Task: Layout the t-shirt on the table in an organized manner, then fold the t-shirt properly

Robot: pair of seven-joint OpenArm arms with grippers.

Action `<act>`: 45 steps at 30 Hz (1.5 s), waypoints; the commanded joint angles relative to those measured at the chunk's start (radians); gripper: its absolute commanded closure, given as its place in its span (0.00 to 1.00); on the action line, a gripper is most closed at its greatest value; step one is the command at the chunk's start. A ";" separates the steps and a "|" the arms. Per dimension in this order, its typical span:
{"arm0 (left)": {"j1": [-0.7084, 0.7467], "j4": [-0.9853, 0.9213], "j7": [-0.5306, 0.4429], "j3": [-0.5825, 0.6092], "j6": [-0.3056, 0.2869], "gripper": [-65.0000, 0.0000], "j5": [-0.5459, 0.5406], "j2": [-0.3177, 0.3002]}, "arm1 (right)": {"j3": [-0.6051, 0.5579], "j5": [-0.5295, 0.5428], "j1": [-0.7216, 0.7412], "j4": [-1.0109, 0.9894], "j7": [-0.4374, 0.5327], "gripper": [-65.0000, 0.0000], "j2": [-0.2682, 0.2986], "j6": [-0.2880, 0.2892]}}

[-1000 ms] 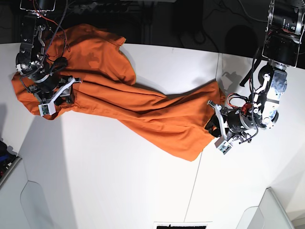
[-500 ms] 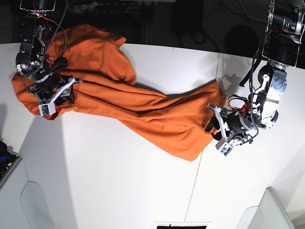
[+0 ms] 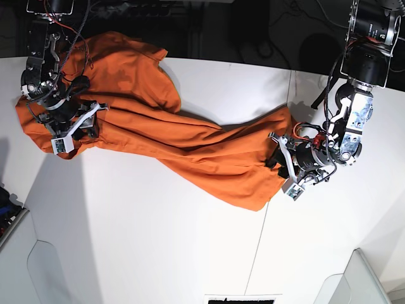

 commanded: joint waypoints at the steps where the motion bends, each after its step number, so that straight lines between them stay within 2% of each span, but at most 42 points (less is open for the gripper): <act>1: -0.022 0.011 -0.016 -0.007 -0.014 0.54 -0.010 -0.010 | 0.005 0.005 0.010 0.012 0.004 0.61 0.011 -0.006; 5: -0.026 0.011 -0.021 -0.007 -0.026 0.55 -0.017 -0.011 | 0.005 0.006 0.010 0.012 0.004 0.61 0.011 -0.006; 7: -0.026 0.011 -0.024 -0.007 -0.026 0.68 -0.017 -0.011 | 0.005 0.005 0.009 0.012 0.004 0.61 0.011 -0.007; 9: -0.025 0.011 -0.024 -0.007 -0.026 0.92 -0.018 -0.011 | 0.005 0.005 0.009 0.012 0.005 0.61 0.011 -0.007; 10: -0.026 0.012 -0.025 -0.007 -0.026 1.00 -0.032 -0.011 | 0.005 0.005 0.009 0.012 0.005 0.61 0.011 -0.007; 16: -0.042 0.049 -0.060 -0.021 -0.027 1.00 -0.124 -0.030 | 0.005 0.004 0.011 0.012 0.006 0.61 0.011 -0.006; 19: -0.045 0.088 -0.048 -0.043 -0.062 1.00 -0.172 -0.039 | 0.005 0.004 0.011 0.012 0.006 0.61 0.011 -0.007; 21: -0.045 0.107 -0.034 -0.049 -0.092 1.00 -0.183 -0.045 | 0.005 0.004 0.011 0.012 0.010 0.61 0.011 -0.007; 25: -0.045 0.111 -0.031 -0.049 -0.094 1.00 -0.183 -0.053 | 0.033 0.010 0.011 0.034 0.032 0.61 0.011 -0.008; 35: -0.045 0.111 -0.030 -0.049 -0.093 1.00 -0.182 -0.061 | 0.286 0.116 0.011 0.135 0.021 0.61 0.011 -0.006; 37: -0.045 0.111 -0.031 -0.049 -0.094 1.00 -0.182 -0.061 | 0.300 0.156 0.010 0.129 -0.013 0.61 0.011 0.000; 41: -0.044 0.111 -0.031 -0.049 -0.093 1.00 -0.183 -0.058 | 0.269 0.227 0.008 0.106 -0.038 0.60 0.010 0.054; 45: -0.044 0.111 -0.030 -0.049 -0.093 1.00 -0.182 -0.059 | 0.182 0.200 0.011 0.075 -0.016 0.42 0.008 0.052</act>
